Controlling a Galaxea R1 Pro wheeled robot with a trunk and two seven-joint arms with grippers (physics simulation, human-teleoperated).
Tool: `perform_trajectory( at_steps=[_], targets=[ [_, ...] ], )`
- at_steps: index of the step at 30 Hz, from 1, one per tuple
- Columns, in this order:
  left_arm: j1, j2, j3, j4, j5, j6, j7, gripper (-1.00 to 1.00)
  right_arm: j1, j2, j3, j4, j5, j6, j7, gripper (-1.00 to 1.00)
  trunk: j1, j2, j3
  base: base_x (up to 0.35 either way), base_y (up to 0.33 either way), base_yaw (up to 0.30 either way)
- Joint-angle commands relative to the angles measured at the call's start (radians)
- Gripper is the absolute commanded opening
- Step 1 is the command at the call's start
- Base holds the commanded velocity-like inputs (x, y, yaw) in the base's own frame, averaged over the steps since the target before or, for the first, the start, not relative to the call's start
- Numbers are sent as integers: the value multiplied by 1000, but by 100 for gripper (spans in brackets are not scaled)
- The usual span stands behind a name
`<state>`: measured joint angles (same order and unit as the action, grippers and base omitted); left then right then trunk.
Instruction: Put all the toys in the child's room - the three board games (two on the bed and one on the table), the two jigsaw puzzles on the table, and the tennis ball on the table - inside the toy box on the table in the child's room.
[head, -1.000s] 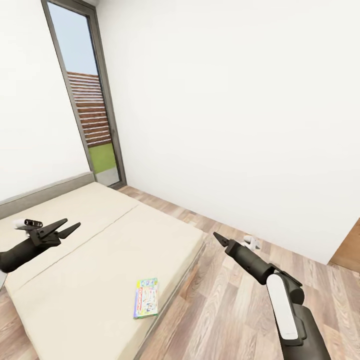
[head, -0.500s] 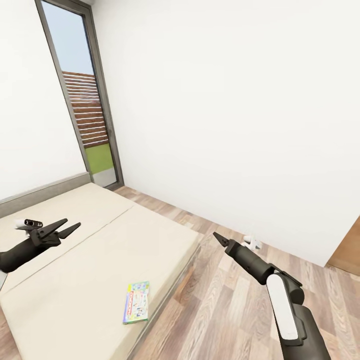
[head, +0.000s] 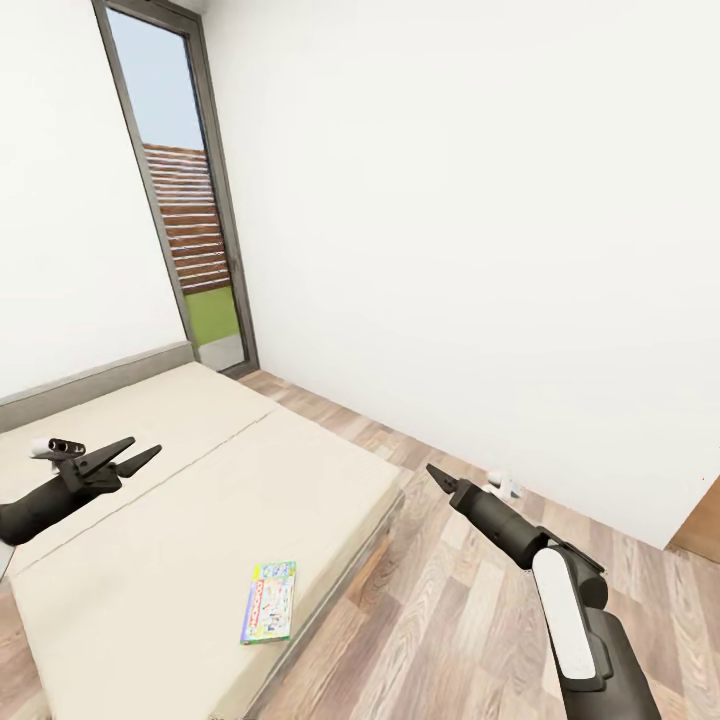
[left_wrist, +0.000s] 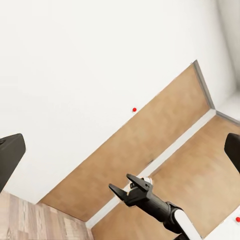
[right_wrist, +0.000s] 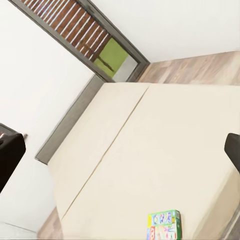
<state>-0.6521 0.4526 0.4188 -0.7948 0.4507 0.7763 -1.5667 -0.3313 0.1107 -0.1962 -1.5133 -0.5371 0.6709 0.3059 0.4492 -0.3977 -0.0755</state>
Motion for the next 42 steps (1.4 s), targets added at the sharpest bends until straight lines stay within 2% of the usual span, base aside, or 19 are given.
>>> perform_trajectory(
  at_steps=[1,11,42],
  targets=[
    [-1,0,0,0,-1,11,-4,100,-1,1,-3,-1,-1,7,4,100,1,-2,-2,82,-147,272],
    [-1,-4,0,0,-1,11,-4,100,-1,1,-3,-1,0,7,4,100,1,-2,-2,81,-98,287],
    [-1,-8,0,0,-1,11,-4,100,-1,3,-2,-1,8,7,4,100,1,-2,-2,2,-2,292]
  ],
)
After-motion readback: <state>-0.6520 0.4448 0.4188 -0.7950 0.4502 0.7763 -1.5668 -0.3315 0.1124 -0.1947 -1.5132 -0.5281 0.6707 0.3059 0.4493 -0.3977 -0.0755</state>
